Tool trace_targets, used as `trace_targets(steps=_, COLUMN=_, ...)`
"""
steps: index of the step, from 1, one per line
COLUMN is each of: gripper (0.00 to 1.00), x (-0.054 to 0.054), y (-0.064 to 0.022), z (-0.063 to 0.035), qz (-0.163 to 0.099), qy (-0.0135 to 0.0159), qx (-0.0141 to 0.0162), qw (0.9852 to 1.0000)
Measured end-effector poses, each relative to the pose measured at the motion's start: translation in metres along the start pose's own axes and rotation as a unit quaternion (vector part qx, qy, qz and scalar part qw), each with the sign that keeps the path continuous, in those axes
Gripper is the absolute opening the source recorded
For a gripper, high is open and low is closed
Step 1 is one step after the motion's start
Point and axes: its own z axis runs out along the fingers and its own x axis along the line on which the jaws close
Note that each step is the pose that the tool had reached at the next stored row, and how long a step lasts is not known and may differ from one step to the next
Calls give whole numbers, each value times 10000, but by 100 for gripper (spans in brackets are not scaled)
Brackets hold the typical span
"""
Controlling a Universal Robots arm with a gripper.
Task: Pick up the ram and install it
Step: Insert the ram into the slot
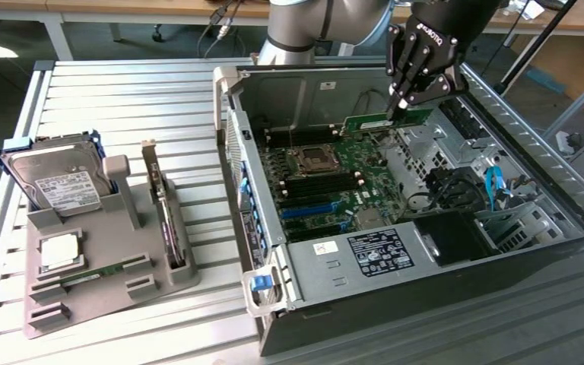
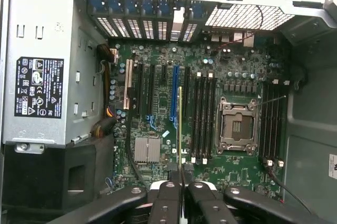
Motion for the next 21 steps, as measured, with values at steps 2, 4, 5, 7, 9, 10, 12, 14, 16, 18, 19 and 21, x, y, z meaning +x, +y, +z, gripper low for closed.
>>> trace_targets(steps=2, gripper=13, x=0, y=0, z=0, qz=0, qy=0, qx=0, qw=10000)
trace_targets(steps=4, gripper=13, x=1, y=-1, z=27, qz=-10, qy=-1, qx=0, qw=10000)
trace_targets(steps=5, gripper=13, x=1, y=7, z=52, qz=-10, qy=-2, qx=0, qw=10000)
trace_targets(steps=7, gripper=13, x=0, y=29, z=90, qz=-12, qy=-1, qx=0, qw=10000)
trace_targets(steps=9, gripper=13, x=0, y=56, z=127, qz=-12, qy=-1, qx=0, qw=10000)
trace_targets(steps=10, gripper=13, x=0, y=64, z=147, qz=-12, qy=-1, qx=0, qw=10000)
trace_targets(steps=12, gripper=13, x=0, y=65, z=183, qz=-12, qy=3, qx=-1, qw=10000)
trace_targets(steps=14, gripper=13, x=1, y=70, z=231, qz=-11, qy=31, qx=-3, qw=10000)
trace_targets(steps=16, gripper=13, x=2, y=72, z=268, qz=-10, qy=43, qx=-3, qw=10000)
trace_targets(steps=18, gripper=13, x=3, y=72, z=296, qz=-10, qy=60, qx=-4, qw=10000)
trace_targets(steps=19, gripper=13, x=3, y=71, z=311, qz=-10, qy=68, qx=-4, qw=10000)
trace_targets(steps=21, gripper=13, x=3, y=70, z=335, qz=-8, qy=93, qx=-6, qw=10000)
